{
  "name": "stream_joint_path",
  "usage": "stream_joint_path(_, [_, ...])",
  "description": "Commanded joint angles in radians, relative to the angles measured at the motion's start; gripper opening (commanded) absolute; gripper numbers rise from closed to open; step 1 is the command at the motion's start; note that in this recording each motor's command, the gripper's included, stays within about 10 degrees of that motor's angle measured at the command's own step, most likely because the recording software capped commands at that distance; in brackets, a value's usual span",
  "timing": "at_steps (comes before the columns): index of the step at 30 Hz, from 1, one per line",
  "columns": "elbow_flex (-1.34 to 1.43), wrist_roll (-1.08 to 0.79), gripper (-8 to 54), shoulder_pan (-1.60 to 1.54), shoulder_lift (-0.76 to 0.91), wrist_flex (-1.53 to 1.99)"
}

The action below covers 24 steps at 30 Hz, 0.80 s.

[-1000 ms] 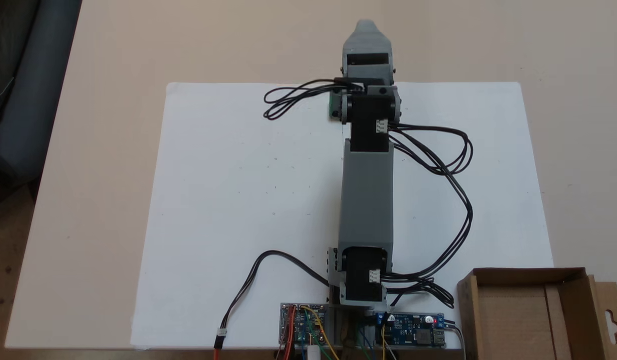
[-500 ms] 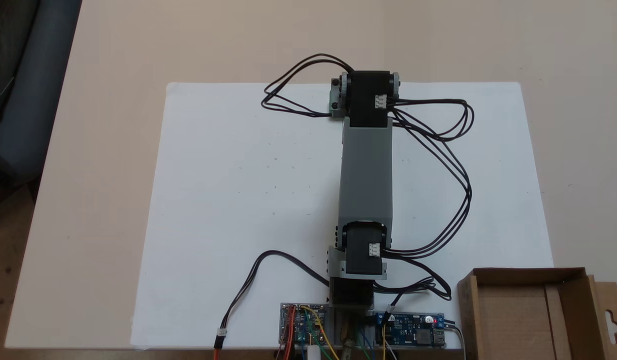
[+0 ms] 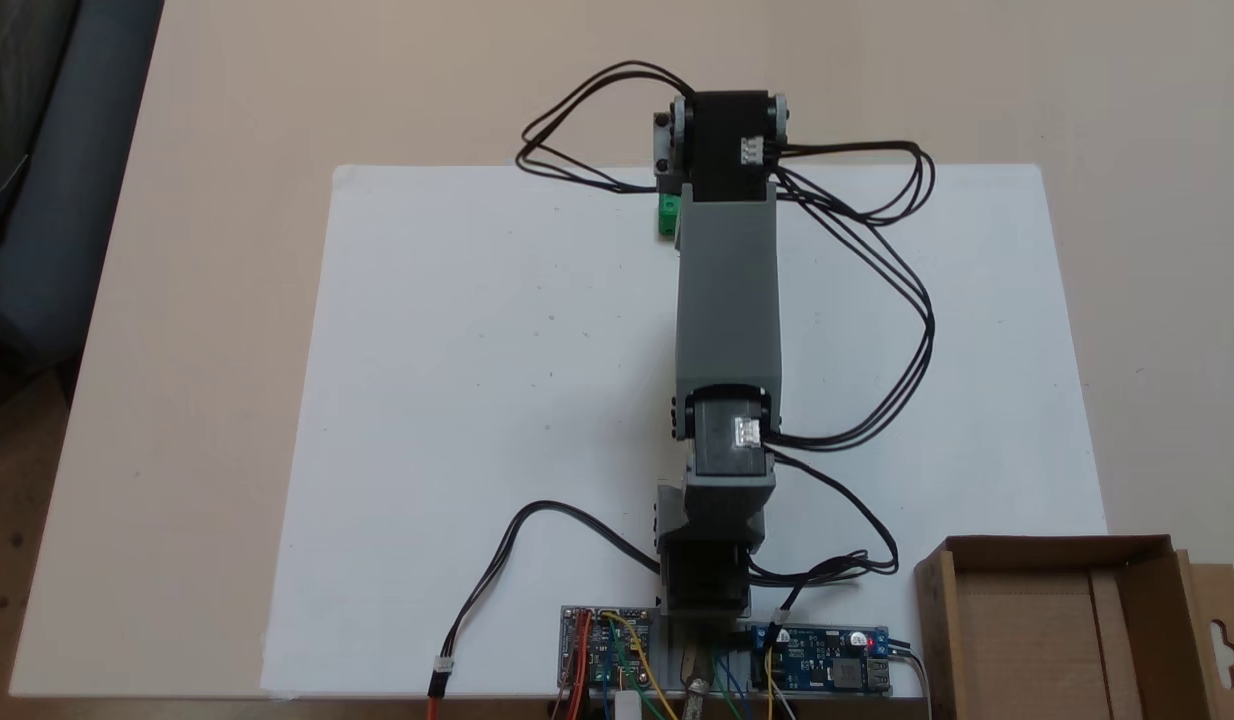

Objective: Grasp a green dice and put it in the bin.

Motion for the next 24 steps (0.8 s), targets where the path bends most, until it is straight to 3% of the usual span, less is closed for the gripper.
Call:
stream_joint_path(1, [-0.091,0.091,41.2,-0.025,-0.04,0.173])
stream_joint_path(24, [-0.44,0.201,41.2,-0.066,-0.439,0.181])
